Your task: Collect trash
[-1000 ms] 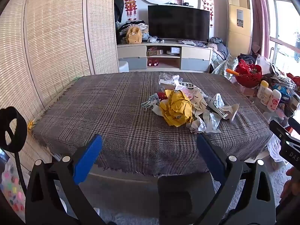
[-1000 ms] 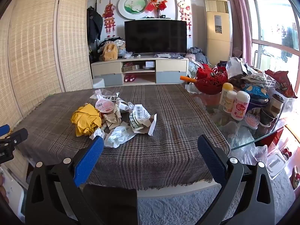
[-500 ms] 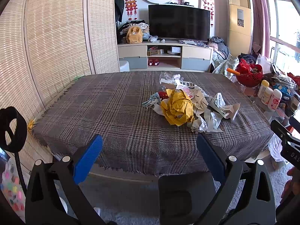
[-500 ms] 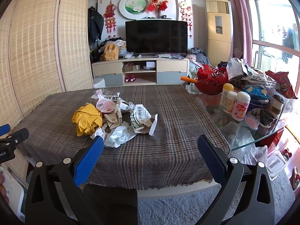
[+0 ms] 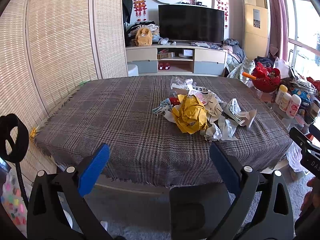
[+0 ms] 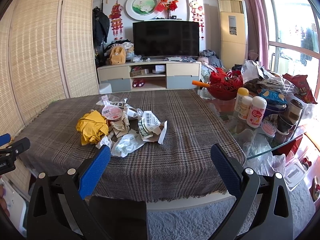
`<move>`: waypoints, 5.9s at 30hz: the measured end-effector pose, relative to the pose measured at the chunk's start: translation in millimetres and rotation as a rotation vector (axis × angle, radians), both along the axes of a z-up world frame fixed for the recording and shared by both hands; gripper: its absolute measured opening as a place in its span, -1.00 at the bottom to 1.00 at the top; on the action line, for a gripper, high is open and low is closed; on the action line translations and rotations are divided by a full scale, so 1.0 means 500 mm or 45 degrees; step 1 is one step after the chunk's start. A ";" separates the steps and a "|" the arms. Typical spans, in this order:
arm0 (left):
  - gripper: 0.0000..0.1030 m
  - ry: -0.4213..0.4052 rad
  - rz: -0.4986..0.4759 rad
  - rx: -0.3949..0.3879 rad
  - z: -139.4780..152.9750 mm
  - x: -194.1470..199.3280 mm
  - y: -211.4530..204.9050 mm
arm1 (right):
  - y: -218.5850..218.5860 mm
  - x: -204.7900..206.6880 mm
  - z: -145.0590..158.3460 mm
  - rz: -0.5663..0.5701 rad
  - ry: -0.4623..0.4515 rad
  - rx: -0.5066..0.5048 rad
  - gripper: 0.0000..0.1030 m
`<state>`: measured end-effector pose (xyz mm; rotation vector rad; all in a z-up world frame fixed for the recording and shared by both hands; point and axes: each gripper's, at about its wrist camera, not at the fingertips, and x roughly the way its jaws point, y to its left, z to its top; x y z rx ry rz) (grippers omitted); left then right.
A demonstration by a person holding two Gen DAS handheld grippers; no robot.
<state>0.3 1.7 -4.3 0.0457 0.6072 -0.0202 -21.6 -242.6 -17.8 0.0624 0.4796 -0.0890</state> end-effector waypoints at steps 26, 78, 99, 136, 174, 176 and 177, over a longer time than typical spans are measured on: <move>0.84 0.011 0.003 0.010 -0.009 -0.002 0.008 | -0.010 0.003 -0.003 -0.005 0.021 0.016 0.94; 0.84 0.232 -0.107 -0.003 -0.007 0.297 -0.079 | -0.059 0.372 -0.036 0.080 0.408 0.181 0.94; 0.75 0.385 -0.147 0.033 -0.119 0.390 -0.125 | -0.024 0.482 -0.154 0.195 0.579 0.138 0.93; 0.04 0.180 -0.203 -0.067 0.089 0.112 -0.079 | -0.005 0.225 0.053 0.231 0.366 0.166 0.45; 0.26 0.690 -0.217 -0.113 -0.363 -0.026 -0.086 | 0.104 0.091 -0.285 0.291 0.727 0.336 0.54; 0.27 0.683 -0.217 -0.111 -0.356 -0.030 -0.081 | 0.106 0.091 -0.280 0.293 0.722 0.330 0.55; 0.29 0.681 -0.214 -0.108 -0.353 -0.031 -0.079 | 0.104 0.090 -0.281 0.292 0.720 0.324 0.55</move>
